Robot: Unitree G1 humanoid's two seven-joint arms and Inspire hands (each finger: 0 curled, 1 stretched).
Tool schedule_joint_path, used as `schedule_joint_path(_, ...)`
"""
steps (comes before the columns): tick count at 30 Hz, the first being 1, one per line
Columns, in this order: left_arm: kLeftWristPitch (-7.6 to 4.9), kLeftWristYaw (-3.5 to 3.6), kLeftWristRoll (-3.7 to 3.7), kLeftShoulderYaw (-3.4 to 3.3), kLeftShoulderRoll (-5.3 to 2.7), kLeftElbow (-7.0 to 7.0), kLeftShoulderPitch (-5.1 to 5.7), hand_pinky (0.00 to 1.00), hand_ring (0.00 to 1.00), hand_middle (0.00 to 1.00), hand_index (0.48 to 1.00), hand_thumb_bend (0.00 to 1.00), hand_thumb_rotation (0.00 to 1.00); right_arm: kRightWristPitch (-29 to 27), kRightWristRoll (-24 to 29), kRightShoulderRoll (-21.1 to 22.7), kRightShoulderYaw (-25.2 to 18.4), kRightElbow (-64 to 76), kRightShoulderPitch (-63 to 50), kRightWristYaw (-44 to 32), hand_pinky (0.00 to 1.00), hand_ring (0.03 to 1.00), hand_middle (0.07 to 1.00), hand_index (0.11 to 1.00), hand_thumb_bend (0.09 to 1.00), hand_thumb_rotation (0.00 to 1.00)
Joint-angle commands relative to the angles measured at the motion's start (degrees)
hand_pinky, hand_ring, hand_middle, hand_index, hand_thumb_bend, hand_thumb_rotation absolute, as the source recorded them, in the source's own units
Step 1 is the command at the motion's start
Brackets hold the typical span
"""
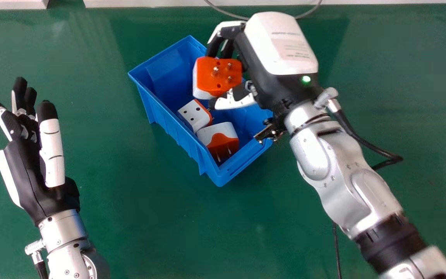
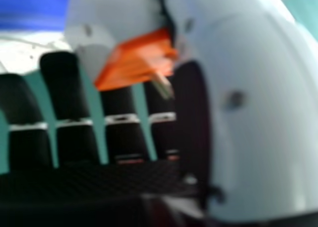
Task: Pick all objects and put in blue box
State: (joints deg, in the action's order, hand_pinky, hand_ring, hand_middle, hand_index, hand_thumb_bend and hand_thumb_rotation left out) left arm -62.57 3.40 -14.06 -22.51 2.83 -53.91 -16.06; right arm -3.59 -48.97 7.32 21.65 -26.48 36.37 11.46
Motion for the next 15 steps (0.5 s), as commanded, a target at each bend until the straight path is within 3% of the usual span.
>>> schedule_joint_path(1,-1.34,-0.02,0.19,0.04,0.37,0.43,-0.15,0.90,0.95,0.95,0.937,0.70,0.71,-1.83,0.95,-0.39,0.80,-2.77,4.09,2.33,0.29,0.377,0.477,0.534,0.510,0.00)
schedule_joint_path(5,-1.70,0.51,-0.11,0.02,0.35,0.26,-0.24,0.90,0.95,0.95,0.940,0.70,0.71,-2.72,0.04,-0.77,2.82,-9.00,7.11,4.82,0.29,0.386,0.477,0.528,0.511,0.00)
schedule_joint_path(8,-1.45,0.22,0.35,0.10,0.51,0.28,-0.21,0.90,0.95,0.95,0.940,0.69,0.72,-2.65,-0.69,-1.45,4.72,-13.07,8.83,7.30,0.29,0.391,0.478,0.522,0.513,0.00)
schedule_joint_path(12,-1.18,0.31,0.08,0.17,0.34,0.56,-0.16,0.90,0.95,0.95,0.942,0.69,0.72,-2.67,-1.27,-1.62,6.95,-15.50,10.05,8.19,0.28,0.414,0.493,0.500,0.515,0.00)
schedule_joint_path(15,-1.25,-0.05,0.40,0.18,0.37,0.51,-0.13,0.90,0.95,0.96,0.942,0.69,0.72,-2.26,-0.77,-2.09,7.83,-16.43,10.35,7.75,0.28,0.411,0.486,0.504,0.515,0.00)
